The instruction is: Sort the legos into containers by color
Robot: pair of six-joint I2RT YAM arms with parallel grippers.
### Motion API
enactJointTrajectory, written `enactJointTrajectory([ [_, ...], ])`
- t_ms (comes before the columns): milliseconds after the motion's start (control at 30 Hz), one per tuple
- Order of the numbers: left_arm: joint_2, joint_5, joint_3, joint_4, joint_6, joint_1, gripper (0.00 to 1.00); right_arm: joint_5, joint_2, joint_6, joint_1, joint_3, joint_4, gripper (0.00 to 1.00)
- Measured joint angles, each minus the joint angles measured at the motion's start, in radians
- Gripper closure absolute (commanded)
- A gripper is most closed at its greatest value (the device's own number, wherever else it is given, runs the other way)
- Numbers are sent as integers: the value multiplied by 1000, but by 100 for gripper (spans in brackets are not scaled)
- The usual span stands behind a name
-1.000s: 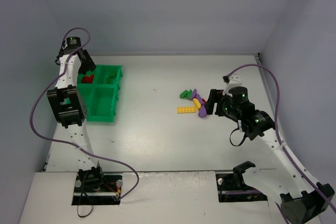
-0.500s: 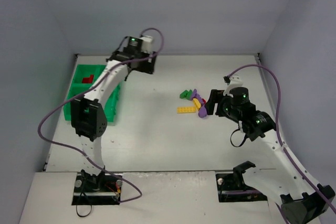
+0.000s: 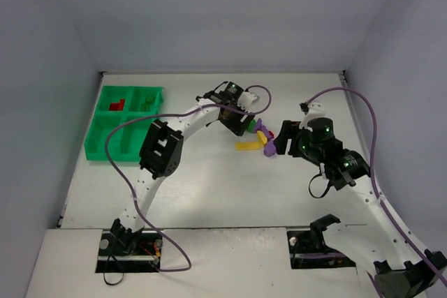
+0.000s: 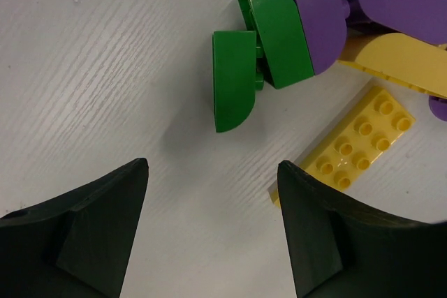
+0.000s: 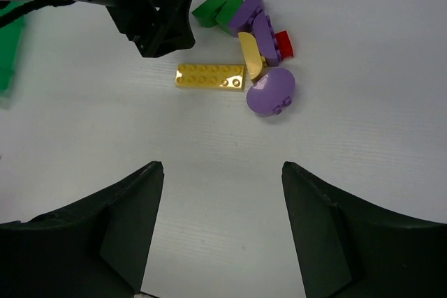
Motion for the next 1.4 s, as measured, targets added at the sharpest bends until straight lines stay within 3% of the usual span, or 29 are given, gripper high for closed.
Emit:
enactJointTrajectory([
  [300, 40, -8, 47, 38, -2, -11, 40, 0, -44, 2, 0, 18, -31, 34],
  [500, 122, -11, 160, 67, -5, -27, 48, 0, -46, 3, 0, 27, -45, 34],
  [733, 169, -16, 172, 75, -3, -31, 71, 0, -65, 10, 0, 30, -51, 34],
  [767, 163, -18, 160, 84, -1, -31, 78, 0, -66, 11, 0, 30, -52, 34],
  [800, 156, -19, 149, 86, -2, -31, 91, 0, -66, 11, 0, 30, -52, 34],
  [867, 136, -22, 122, 85, -1, -30, 99, 0, -66, 14, 0, 30, -53, 34],
  [1167, -34, -58, -33, 79, -52, 40, 100, 1, -64, 14, 0, 30, -53, 34],
  [1400, -274, -173, -108, 99, -110, 325, 100, 1, -39, 14, 0, 30, -53, 34],
])
